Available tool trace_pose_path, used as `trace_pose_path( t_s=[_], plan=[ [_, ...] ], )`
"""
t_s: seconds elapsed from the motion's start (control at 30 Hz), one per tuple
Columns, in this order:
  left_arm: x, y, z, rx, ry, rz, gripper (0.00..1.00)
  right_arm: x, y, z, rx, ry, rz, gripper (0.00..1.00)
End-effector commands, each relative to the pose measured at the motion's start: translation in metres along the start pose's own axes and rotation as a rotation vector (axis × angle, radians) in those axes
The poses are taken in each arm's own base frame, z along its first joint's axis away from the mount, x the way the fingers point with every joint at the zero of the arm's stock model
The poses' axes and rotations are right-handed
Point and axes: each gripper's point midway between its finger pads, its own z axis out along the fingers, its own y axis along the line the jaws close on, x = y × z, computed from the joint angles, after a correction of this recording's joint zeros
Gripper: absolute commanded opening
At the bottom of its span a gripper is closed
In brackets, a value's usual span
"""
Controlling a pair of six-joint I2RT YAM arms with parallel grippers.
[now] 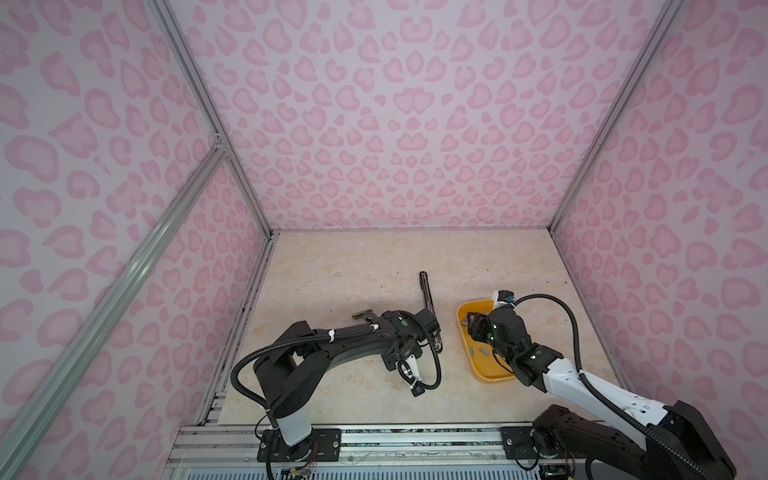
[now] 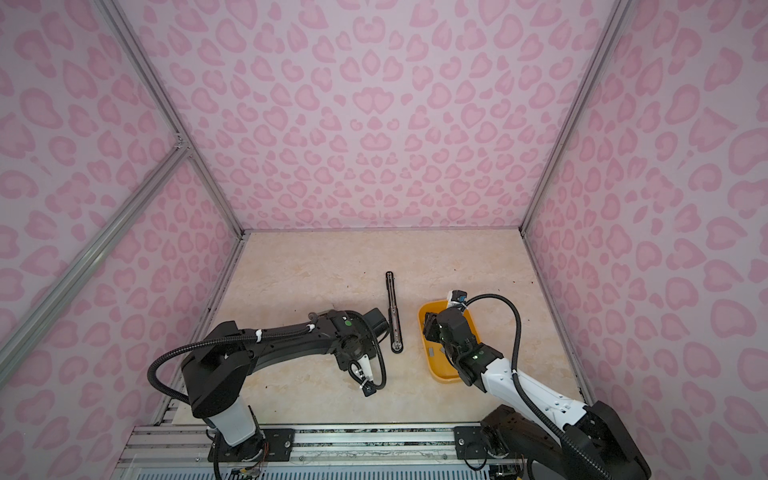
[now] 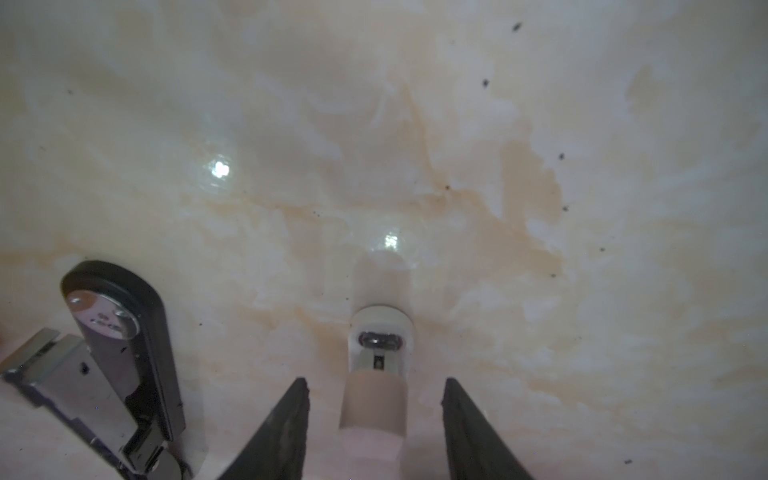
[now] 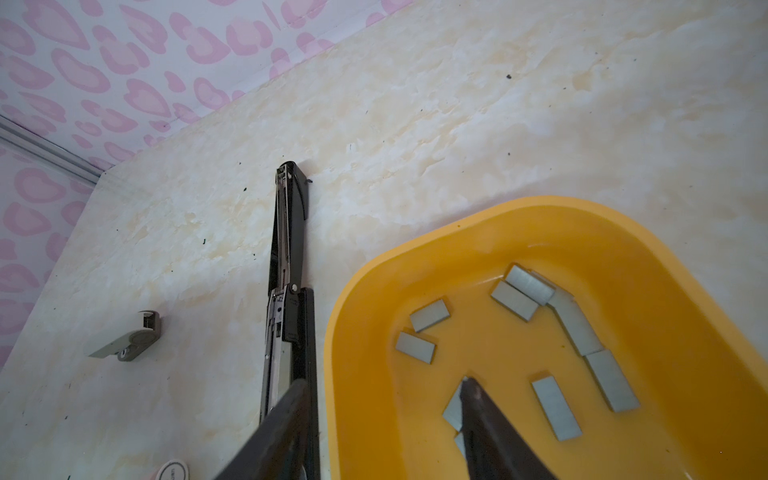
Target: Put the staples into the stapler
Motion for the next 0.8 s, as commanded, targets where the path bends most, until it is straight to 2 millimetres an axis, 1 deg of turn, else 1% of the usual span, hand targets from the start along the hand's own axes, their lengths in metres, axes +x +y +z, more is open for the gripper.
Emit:
trace_pose_path(
  t_s=[0.0,0.17,0.5,0.53,0.67,0.77],
  plan=[
    [0.001,-0.004,0.002,0.031,0.002,0.023,0.5,0.0,0.001,0.001,-0.004,0.007,0.005,0.59],
    [0.005,-0.007,0.006,0.049,0.019,0.031,0.46,0.001,0.0,0.001,-0.004,0.012,0.009,0.59],
    [0.009,-0.003,0.007,0.046,0.033,0.026,0.37,0.0,0.0,0.001,-0.008,0.017,0.019,0.58],
    [0.008,-0.002,0.007,0.041,0.026,0.022,0.32,0.0,0.0,0.001,-0.01,0.017,0.018,0.58],
    [0.003,0.002,0.001,0.015,-0.017,-0.017,0.24,-0.003,0.0,-0.002,-0.008,0.011,0.015,0.58],
    [0.002,0.0,-0.006,-0.014,-0.047,-0.046,0.06,-0.006,-0.002,-0.007,0.0,-0.001,0.001,0.58]
  ],
)
